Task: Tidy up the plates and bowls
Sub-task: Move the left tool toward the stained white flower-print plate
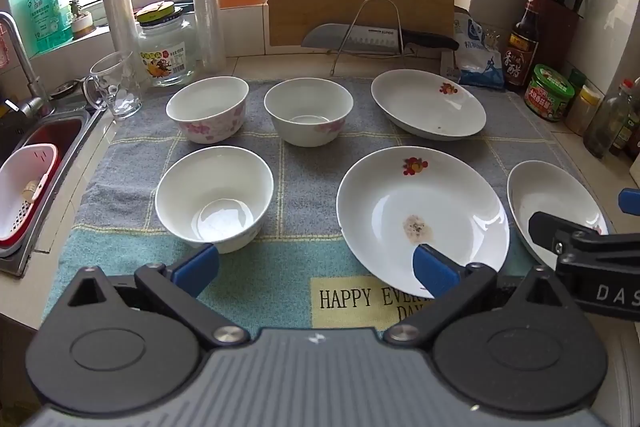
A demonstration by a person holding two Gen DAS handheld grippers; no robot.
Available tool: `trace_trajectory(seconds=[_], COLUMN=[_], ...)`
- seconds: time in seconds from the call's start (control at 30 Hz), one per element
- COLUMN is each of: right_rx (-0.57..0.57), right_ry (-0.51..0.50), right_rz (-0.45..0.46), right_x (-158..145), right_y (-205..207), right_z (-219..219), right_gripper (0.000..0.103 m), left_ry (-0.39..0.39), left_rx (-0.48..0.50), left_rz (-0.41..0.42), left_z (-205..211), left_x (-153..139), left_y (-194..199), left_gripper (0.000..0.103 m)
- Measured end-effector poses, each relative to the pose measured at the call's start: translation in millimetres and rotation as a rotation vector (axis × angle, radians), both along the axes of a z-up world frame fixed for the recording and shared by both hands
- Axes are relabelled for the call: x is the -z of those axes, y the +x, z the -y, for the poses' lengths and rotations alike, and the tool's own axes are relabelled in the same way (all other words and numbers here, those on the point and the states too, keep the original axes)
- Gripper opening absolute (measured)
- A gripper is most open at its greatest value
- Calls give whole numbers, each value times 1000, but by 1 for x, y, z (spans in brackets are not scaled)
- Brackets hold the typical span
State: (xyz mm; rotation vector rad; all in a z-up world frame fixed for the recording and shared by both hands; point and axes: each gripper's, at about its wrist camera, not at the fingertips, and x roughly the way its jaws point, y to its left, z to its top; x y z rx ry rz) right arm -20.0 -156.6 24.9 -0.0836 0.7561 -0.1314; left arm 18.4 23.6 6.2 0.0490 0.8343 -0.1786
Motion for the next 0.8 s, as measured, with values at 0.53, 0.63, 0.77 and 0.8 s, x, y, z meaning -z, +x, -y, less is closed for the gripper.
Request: trace_trajectory(seconds=[0.53, 0.63, 0.77, 0.8], right_rx=[12, 34, 81, 87], right_ry=[-48, -70, -65, -60], right_rz=[94, 81, 55, 43], right_x=[0, 6, 21, 26], right_y=[-34, -39, -44, -44], right_z=[16, 30, 55, 61], right_gripper=[103, 103, 103, 103], left_ry=[-110, -125, -114, -120], left_rx=[198, 226, 251, 261], left_rz=[10, 22, 44, 50], left_z=[-8, -2, 10, 14], left_x=[-2, -2, 1, 2], left_y=[19, 21, 26, 27], left_gripper=[102, 102, 102, 102])
